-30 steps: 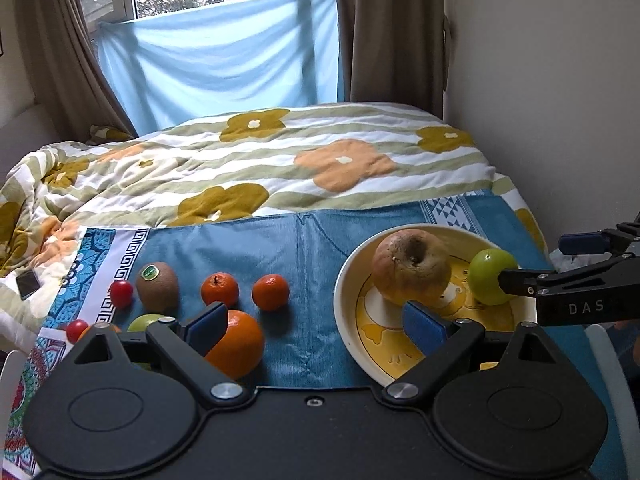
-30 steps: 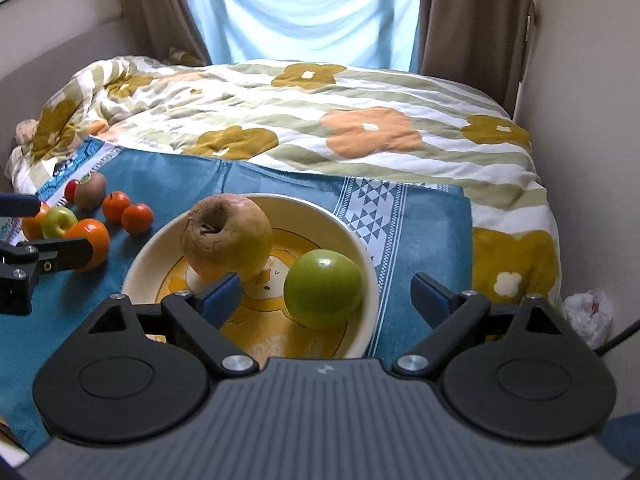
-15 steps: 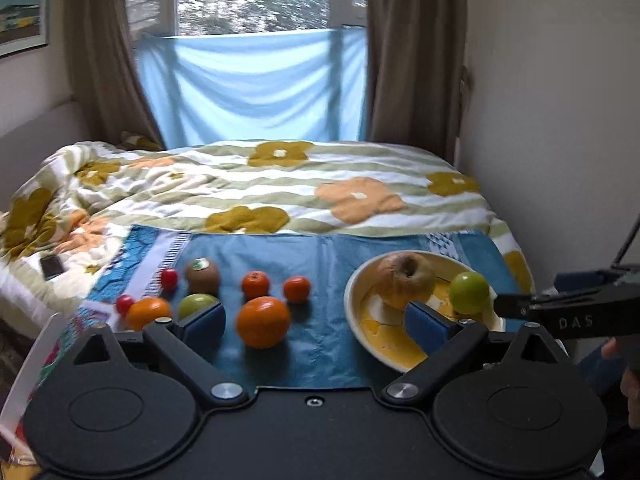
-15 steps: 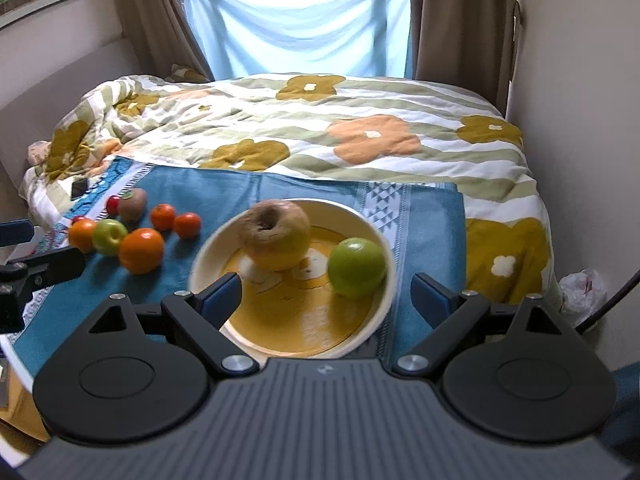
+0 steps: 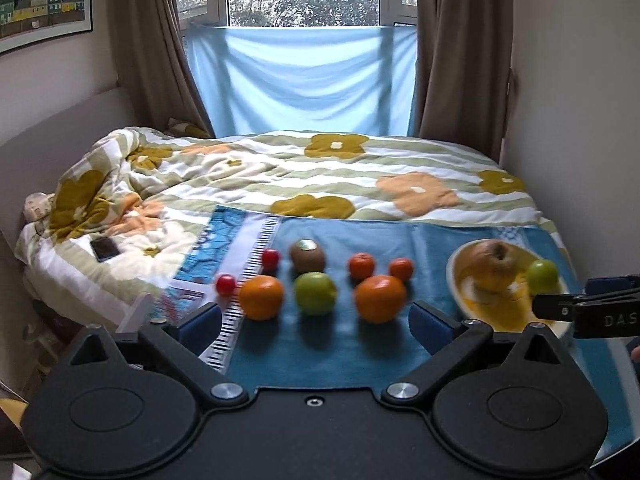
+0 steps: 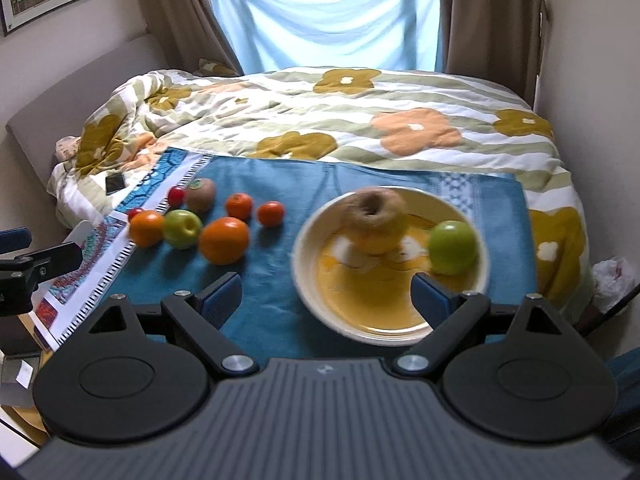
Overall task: Organize fruits
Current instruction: 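Withdraw both open tools from the bowl back toward the fruit row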
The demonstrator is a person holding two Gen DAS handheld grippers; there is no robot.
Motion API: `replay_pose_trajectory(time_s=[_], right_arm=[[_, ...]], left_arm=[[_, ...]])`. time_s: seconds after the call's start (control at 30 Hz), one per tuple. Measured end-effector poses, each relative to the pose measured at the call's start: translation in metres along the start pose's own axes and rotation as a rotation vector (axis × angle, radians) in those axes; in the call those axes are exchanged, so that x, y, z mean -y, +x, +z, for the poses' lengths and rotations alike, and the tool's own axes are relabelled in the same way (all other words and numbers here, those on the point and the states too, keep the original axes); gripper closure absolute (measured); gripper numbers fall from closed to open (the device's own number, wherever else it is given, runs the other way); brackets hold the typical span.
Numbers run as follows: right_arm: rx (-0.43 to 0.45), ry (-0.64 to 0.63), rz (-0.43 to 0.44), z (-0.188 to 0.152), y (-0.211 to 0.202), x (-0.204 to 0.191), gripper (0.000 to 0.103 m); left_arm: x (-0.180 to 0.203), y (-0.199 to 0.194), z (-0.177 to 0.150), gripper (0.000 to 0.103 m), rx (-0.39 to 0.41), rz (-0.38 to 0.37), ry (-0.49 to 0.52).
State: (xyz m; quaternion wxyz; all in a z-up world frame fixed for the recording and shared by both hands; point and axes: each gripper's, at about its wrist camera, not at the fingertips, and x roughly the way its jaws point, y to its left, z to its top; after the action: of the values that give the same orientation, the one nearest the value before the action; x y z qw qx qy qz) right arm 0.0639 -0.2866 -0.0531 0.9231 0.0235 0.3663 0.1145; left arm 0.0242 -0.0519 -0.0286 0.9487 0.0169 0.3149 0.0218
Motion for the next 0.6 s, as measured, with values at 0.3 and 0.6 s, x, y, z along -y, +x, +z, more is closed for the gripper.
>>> replay_pose_trajectory(time_s=[0.3, 0.6], right_arm=[[0.004, 0.061, -0.016, 0.004, 0.028, -0.058, 0.0], [-0.013, 0.086, -0.081, 0.008, 0.075, -0.096, 0.0]], left_arm=[[-0.062, 0.034, 0.007, 0.002, -0.01, -0.016, 0.056], [-0.099, 0.093, 0.01, 0.002, -0.08, -0.091, 0.038]])
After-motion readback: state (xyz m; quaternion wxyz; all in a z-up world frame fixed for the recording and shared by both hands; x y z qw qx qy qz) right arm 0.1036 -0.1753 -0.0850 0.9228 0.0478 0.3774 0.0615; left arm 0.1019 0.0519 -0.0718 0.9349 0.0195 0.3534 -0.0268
